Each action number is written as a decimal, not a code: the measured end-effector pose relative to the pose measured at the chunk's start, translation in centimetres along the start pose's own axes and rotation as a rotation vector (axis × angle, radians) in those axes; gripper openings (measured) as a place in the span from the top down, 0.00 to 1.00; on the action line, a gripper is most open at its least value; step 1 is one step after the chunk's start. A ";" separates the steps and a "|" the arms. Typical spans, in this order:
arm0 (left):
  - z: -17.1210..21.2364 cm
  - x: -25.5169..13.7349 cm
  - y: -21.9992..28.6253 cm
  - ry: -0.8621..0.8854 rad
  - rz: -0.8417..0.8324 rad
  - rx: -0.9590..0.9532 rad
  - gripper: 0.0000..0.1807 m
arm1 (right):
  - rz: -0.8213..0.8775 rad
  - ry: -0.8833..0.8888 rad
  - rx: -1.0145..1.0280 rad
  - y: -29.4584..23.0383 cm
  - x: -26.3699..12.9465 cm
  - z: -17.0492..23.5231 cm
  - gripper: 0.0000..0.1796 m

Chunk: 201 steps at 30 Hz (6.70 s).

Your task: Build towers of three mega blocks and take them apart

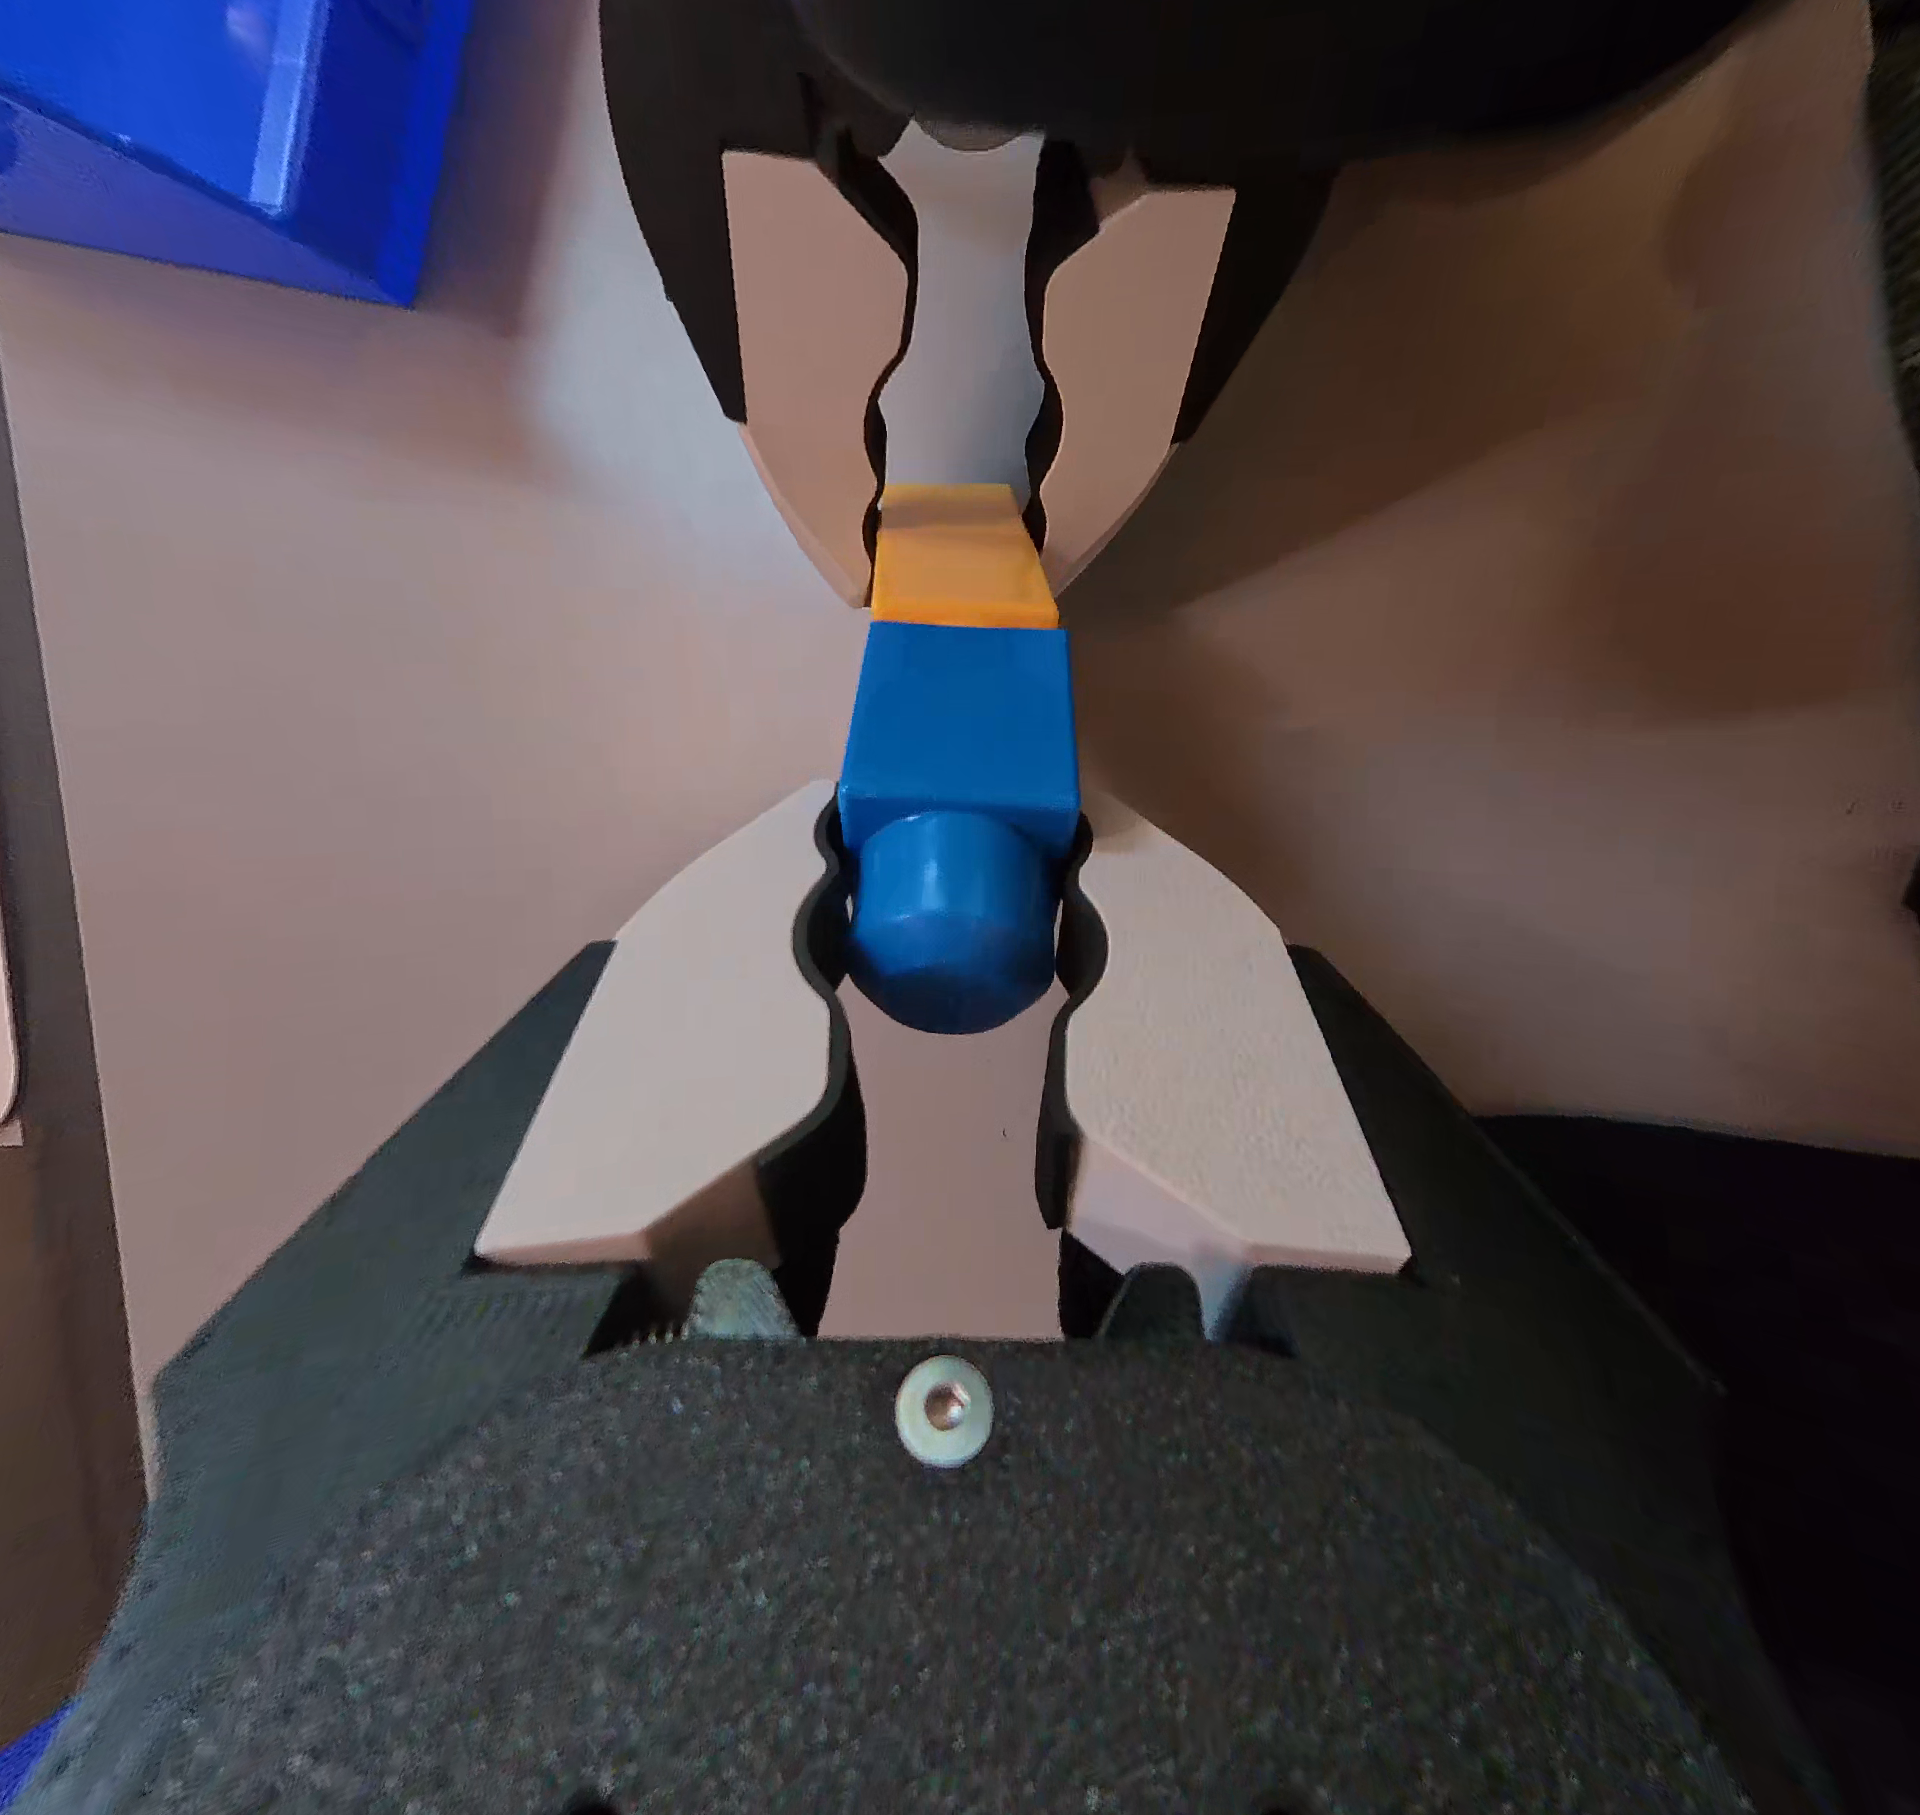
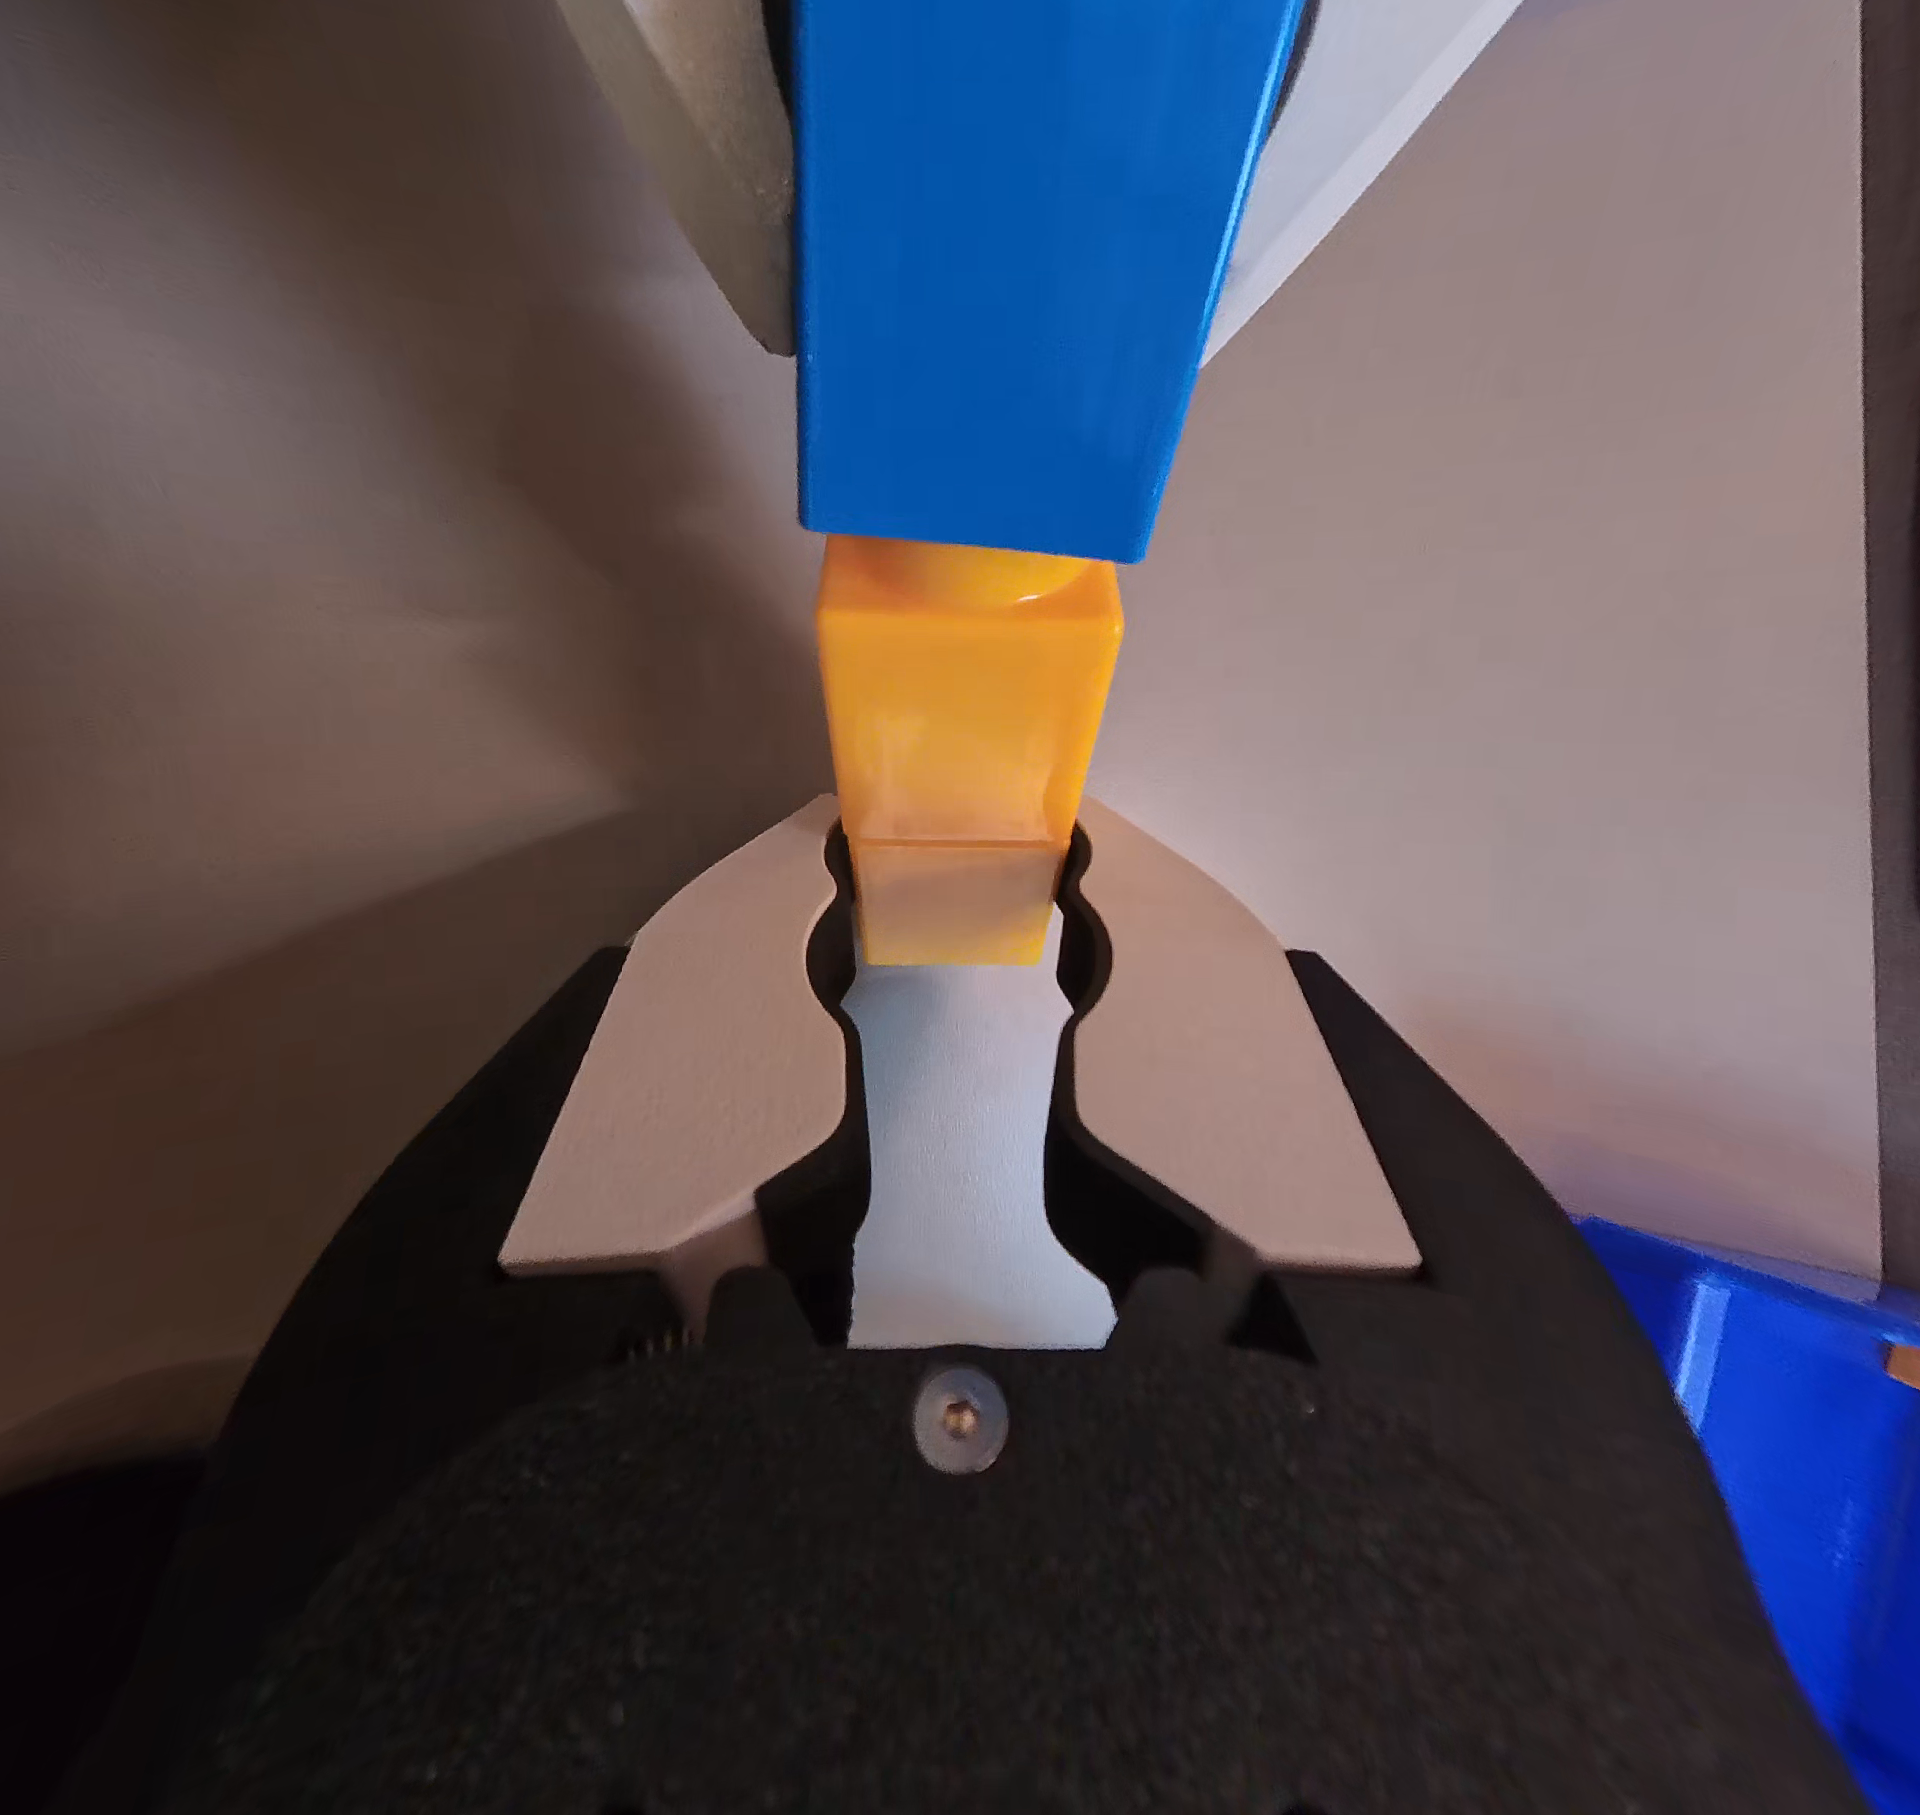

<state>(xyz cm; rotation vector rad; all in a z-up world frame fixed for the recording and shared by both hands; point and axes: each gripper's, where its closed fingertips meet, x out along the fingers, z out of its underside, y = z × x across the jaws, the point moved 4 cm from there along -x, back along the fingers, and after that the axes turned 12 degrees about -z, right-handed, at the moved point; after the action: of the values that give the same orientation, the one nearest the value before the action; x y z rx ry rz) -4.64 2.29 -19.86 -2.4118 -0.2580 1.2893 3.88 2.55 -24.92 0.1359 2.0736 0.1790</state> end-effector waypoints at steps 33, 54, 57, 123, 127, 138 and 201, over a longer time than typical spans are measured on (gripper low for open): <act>-1.8 -2.2 -0.5 0.443 0.001 -0.108 0.80 | -0.180 0.258 0.084 -0.9 -0.2 -1.2 0.80; -2.7 -1.5 -1.8 0.580 -0.049 -0.239 0.70 | -0.171 0.459 0.143 0.3 -2.6 -1.9 0.80; -2.4 -0.7 -1.7 0.565 -0.035 -0.258 0.71 | -0.185 0.539 0.129 0.1 -3.3 -2.6 0.80; 7.1 -7.4 -13.5 0.611 -0.760 -0.735 1.00 | 0.397 0.244 0.571 34.3 -20.5 18.7 0.75; 9.5 -12.6 -15.1 0.594 -0.908 -0.797 1.00 | 0.453 0.523 0.511 27.9 -22.5 11.0 0.75; 22.1 -19.4 -14.5 -0.100 -0.730 -0.787 0.96 | 0.195 0.827 0.497 7.2 -14.3 -0.8 1.00; 24.1 -7.3 -15.1 -0.459 -0.338 -0.664 0.76 | 0.066 0.736 0.248 5.0 -7.3 -2.5 0.79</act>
<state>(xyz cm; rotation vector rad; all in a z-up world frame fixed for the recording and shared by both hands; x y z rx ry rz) -28.31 19.64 -19.99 -2.3457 -1.3453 1.7673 5.30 6.02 -16.55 0.3282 2.8242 0.0034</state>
